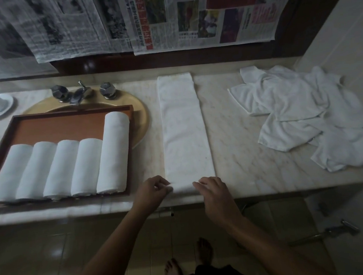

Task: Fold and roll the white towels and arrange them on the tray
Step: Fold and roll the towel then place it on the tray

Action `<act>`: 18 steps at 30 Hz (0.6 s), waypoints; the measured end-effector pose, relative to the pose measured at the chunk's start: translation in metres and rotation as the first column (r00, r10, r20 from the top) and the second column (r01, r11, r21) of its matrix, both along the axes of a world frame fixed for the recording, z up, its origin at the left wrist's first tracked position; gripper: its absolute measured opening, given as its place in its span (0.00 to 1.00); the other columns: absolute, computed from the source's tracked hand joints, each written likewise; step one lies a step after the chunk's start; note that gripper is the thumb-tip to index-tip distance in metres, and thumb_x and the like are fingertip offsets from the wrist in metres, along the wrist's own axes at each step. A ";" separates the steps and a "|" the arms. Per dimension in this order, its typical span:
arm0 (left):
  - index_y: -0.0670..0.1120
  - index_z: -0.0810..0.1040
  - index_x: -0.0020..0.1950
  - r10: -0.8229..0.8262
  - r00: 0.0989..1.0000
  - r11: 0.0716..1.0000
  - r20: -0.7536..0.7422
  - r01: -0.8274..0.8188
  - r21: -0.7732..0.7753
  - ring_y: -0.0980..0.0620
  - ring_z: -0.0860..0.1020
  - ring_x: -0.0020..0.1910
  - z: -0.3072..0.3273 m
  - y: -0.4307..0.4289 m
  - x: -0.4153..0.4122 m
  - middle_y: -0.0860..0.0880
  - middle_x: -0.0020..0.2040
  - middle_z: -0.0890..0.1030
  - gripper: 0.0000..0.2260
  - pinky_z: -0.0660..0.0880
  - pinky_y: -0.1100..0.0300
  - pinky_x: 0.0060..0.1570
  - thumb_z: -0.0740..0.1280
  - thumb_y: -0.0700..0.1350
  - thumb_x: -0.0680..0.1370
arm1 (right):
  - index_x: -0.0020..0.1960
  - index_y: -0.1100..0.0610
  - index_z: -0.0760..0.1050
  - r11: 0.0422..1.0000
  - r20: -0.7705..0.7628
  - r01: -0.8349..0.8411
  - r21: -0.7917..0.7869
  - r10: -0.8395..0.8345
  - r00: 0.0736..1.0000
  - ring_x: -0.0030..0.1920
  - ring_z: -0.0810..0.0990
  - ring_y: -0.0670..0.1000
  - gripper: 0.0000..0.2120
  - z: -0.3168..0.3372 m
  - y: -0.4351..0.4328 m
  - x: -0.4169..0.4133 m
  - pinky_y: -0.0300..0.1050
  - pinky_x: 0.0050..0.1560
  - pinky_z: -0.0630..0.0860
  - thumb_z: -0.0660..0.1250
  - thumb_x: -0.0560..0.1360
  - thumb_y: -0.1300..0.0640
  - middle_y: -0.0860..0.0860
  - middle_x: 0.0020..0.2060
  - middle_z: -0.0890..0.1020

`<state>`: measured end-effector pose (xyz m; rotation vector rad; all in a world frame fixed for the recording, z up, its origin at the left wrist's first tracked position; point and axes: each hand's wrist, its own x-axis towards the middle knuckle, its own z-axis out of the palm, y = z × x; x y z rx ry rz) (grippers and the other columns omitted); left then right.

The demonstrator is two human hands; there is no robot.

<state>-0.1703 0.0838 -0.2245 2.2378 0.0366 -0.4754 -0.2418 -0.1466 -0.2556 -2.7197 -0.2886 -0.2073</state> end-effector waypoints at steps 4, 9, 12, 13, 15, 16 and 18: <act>0.51 0.77 0.63 -0.260 0.831 0.927 0.492 0.072 0.369 0.47 0.76 0.62 -0.010 -0.024 -0.035 0.48 0.63 0.78 0.11 0.75 0.50 0.59 0.67 0.50 0.82 | 0.76 0.60 0.71 0.998 -0.017 -0.033 -0.055 0.032 0.999 0.73 0.71 0.62 0.32 -0.014 -0.001 -0.005 0.61 0.72 0.71 0.67 0.72 0.72 0.59 0.72 0.74; 0.47 0.60 0.82 -0.542 0.738 0.781 0.402 0.265 0.565 0.43 0.56 0.82 -0.044 -0.040 -0.042 0.45 0.83 0.60 0.30 0.53 0.42 0.79 0.66 0.42 0.81 | 0.81 0.58 0.60 0.980 -0.098 -0.090 -0.179 0.073 0.992 0.81 0.58 0.62 0.37 -0.010 -0.003 0.004 0.63 0.80 0.57 0.63 0.73 0.68 0.59 0.80 0.63; 0.45 0.54 0.84 -0.590 0.722 0.731 0.361 0.289 0.618 0.44 0.52 0.83 -0.049 -0.033 -0.024 0.44 0.84 0.55 0.39 0.49 0.44 0.79 0.70 0.40 0.77 | 0.81 0.61 0.59 0.967 -0.135 -0.101 -0.234 0.070 0.988 0.81 0.58 0.62 0.38 -0.010 -0.008 0.017 0.63 0.79 0.57 0.65 0.72 0.66 0.61 0.80 0.63; 0.45 0.54 0.84 -0.608 0.713 0.721 0.349 0.312 0.619 0.44 0.53 0.83 -0.050 -0.030 -0.018 0.44 0.83 0.55 0.41 0.50 0.44 0.79 0.71 0.40 0.76 | 0.81 0.62 0.60 0.966 -0.142 -0.106 -0.237 0.073 0.987 0.80 0.61 0.62 0.39 -0.009 -0.009 0.021 0.62 0.79 0.59 0.67 0.71 0.67 0.61 0.79 0.65; 0.45 0.54 0.84 -0.628 0.699 0.722 0.342 0.360 0.590 0.44 0.55 0.82 -0.047 -0.022 -0.008 0.44 0.83 0.57 0.40 0.54 0.46 0.78 0.70 0.37 0.76 | 0.79 0.63 0.65 0.968 -0.152 -0.123 -0.220 0.091 0.984 0.76 0.69 0.62 0.39 -0.006 -0.010 0.028 0.61 0.76 0.65 0.70 0.68 0.68 0.62 0.75 0.71; 0.45 0.56 0.84 -0.630 0.698 0.731 0.340 0.385 0.563 0.44 0.59 0.81 -0.044 -0.019 -0.004 0.44 0.82 0.60 0.38 0.59 0.46 0.77 0.69 0.36 0.76 | 0.77 0.64 0.67 0.970 -0.155 -0.129 -0.206 0.098 0.983 0.73 0.73 0.62 0.39 -0.004 -0.010 0.030 0.60 0.74 0.68 0.72 0.67 0.69 0.62 0.72 0.74; 0.44 0.61 0.81 -0.628 0.695 0.746 0.351 0.408 0.526 0.43 0.68 0.77 -0.036 -0.016 0.000 0.43 0.79 0.68 0.33 0.69 0.47 0.72 0.67 0.36 0.77 | 0.74 0.65 0.71 0.978 -0.159 -0.130 -0.160 0.104 0.982 0.67 0.78 0.61 0.39 -0.002 -0.015 0.032 0.57 0.71 0.71 0.74 0.63 0.72 0.62 0.68 0.78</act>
